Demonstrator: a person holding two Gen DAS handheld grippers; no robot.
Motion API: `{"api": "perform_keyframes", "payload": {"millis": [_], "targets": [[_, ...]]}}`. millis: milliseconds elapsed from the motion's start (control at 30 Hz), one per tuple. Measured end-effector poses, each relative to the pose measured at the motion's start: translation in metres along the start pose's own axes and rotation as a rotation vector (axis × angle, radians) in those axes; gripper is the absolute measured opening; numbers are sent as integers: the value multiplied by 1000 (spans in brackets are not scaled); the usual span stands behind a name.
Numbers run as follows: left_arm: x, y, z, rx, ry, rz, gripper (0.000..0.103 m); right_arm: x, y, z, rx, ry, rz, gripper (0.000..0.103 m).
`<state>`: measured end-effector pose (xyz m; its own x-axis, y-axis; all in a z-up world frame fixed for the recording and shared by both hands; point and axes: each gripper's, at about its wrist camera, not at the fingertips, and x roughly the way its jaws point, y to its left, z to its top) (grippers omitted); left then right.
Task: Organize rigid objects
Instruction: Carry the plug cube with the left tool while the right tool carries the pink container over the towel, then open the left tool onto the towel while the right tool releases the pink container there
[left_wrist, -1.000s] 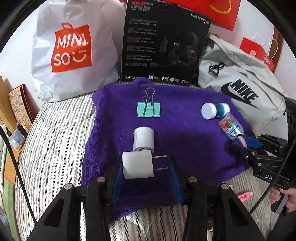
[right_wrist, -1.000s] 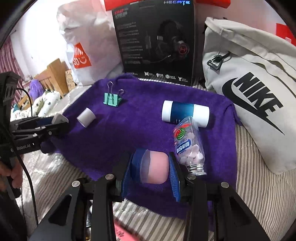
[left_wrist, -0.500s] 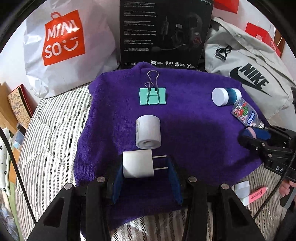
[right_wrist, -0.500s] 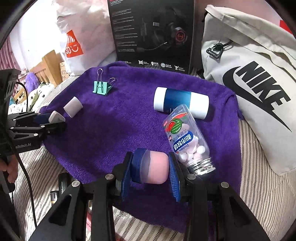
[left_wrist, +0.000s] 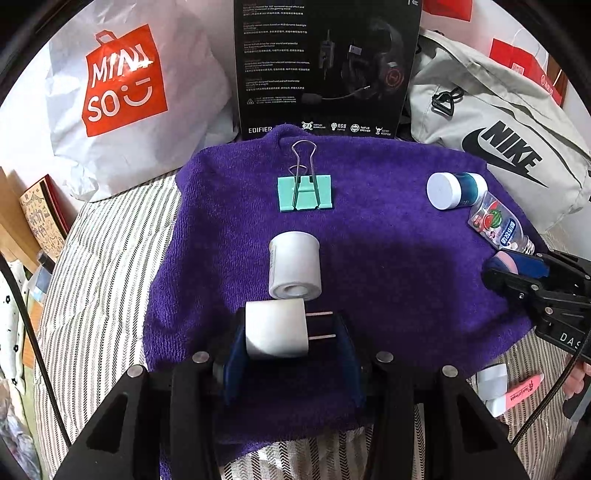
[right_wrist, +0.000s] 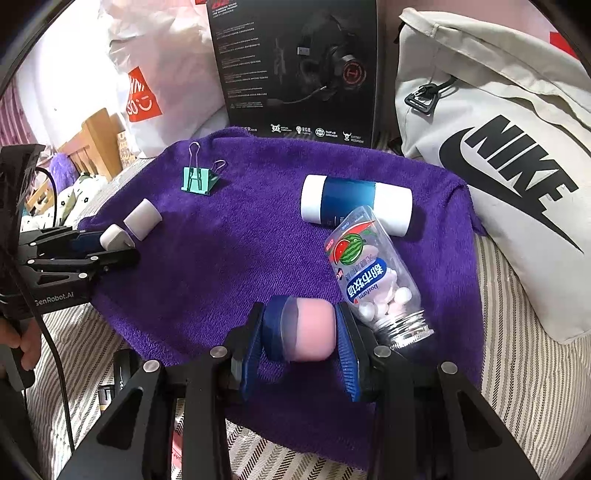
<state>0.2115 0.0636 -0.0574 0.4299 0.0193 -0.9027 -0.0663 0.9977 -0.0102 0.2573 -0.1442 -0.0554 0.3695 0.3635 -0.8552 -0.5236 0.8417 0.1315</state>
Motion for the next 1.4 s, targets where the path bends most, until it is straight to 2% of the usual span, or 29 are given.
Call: {"api": "perform_keyframes", "payload": {"millis": [367, 633, 700, 767, 867, 1000, 1200, 1333, 1400], "targets": [[-4, 1, -2, -8, 7, 16, 49, -6, -5, -6, 42, -19, 23, 37], [-11, 0, -3, 8, -8, 48, 62, -7, -7, -5, 54, -4, 45, 39], [-12, 0, -3, 9, -4, 15, 70, -8, -7, -4, 55, -1, 58, 43], [-13, -2, -4, 16, -11, 20, 72, -9, -3, -5, 42, 1, 78, 51], [-14, -2, -4, 22, -13, 26, 72, -11, 0, -5, 39, 3, 56, 53], [-20, -1, -5, 25, -39, 36, 83, -19, -3, -6, 41, 0, 46, 62], [-48, -3, -4, 8, -58, 45, 83, -43, -9, -9, 45, -26, -6, 64], [-74, -15, -15, 9, -77, 31, 87, -68, -12, -24, 72, -59, -39, 77], [-83, -24, -23, 8, -71, 14, 88, -79, -12, -35, 90, -64, -39, 79]]}}
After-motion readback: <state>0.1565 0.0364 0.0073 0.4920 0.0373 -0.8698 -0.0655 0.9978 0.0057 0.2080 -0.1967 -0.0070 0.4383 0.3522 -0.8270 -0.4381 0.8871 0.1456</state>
